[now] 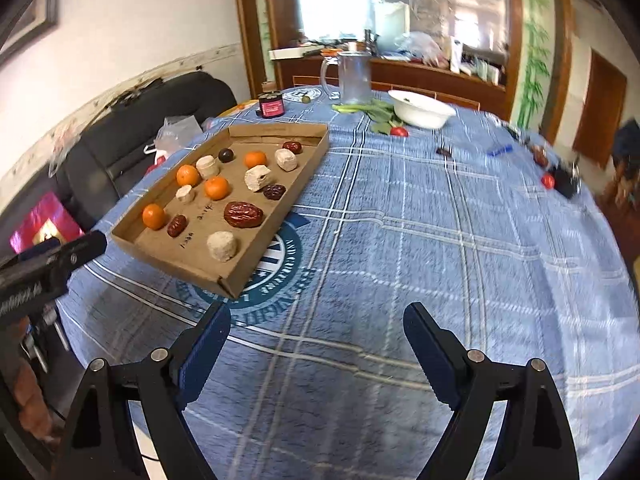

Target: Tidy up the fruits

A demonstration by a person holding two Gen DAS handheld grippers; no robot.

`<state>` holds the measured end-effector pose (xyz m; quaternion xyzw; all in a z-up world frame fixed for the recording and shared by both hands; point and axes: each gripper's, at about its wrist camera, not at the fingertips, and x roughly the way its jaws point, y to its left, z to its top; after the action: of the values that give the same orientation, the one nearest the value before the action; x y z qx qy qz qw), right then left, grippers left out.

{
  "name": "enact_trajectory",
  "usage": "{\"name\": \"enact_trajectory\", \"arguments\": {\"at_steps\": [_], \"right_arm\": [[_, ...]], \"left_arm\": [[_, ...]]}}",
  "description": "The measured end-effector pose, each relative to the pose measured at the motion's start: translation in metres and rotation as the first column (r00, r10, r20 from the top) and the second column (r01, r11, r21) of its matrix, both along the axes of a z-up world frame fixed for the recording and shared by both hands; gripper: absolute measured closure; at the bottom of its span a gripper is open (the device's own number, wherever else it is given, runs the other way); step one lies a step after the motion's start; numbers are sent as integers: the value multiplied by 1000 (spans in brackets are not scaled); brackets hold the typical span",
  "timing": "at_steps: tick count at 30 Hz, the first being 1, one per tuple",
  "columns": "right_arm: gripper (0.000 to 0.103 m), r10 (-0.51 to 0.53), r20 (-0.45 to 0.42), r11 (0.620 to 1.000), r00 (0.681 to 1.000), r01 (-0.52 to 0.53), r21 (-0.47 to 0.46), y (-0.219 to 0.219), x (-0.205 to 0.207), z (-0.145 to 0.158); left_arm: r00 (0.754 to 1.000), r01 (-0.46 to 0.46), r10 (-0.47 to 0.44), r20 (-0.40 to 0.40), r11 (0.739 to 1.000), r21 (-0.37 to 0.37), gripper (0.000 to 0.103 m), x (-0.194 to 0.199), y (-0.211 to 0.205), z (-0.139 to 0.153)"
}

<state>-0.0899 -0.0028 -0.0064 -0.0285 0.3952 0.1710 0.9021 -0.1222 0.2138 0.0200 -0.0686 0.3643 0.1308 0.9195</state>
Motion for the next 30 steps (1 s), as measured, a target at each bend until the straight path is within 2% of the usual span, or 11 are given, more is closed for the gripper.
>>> {"name": "enact_trajectory", "arguments": {"at_steps": [7, 12, 14, 16, 19, 23, 30], "right_arm": [[12, -60, 17, 998, 998, 60, -30, 6, -13, 4], [12, -85, 28, 996, 996, 86, -39, 4, -18, 9], [12, -91, 31, 995, 995, 92, -41, 5, -19, 11], [12, -93, 34, 995, 995, 94, -40, 5, -21, 11], [12, -89, 31, 995, 996, 91, -41, 8, -22, 10], [12, -82, 21, 996, 996, 83, -44, 12, -22, 7], [12, -80, 22, 996, 997, 81, -44, 11, -22, 7]], "left_arm": [[998, 8, -8, 64, 1000, 1, 5, -8, 3, 10], [997, -58, 58, 59, 998, 9, 5, -4, 10, 12], [996, -64, 62, 70, 998, 26, 5, -6, 11, 13], [993, -69, 61, 102, 995, 75, 5, -11, 7, 14], [993, -42, 30, 117, 994, 103, 5, -16, 1, 14], [995, -9, 1, 97, 996, 90, 5, -14, -3, 11], [993, 10, -19, 117, 997, 79, 5, -12, -8, 17]]}}
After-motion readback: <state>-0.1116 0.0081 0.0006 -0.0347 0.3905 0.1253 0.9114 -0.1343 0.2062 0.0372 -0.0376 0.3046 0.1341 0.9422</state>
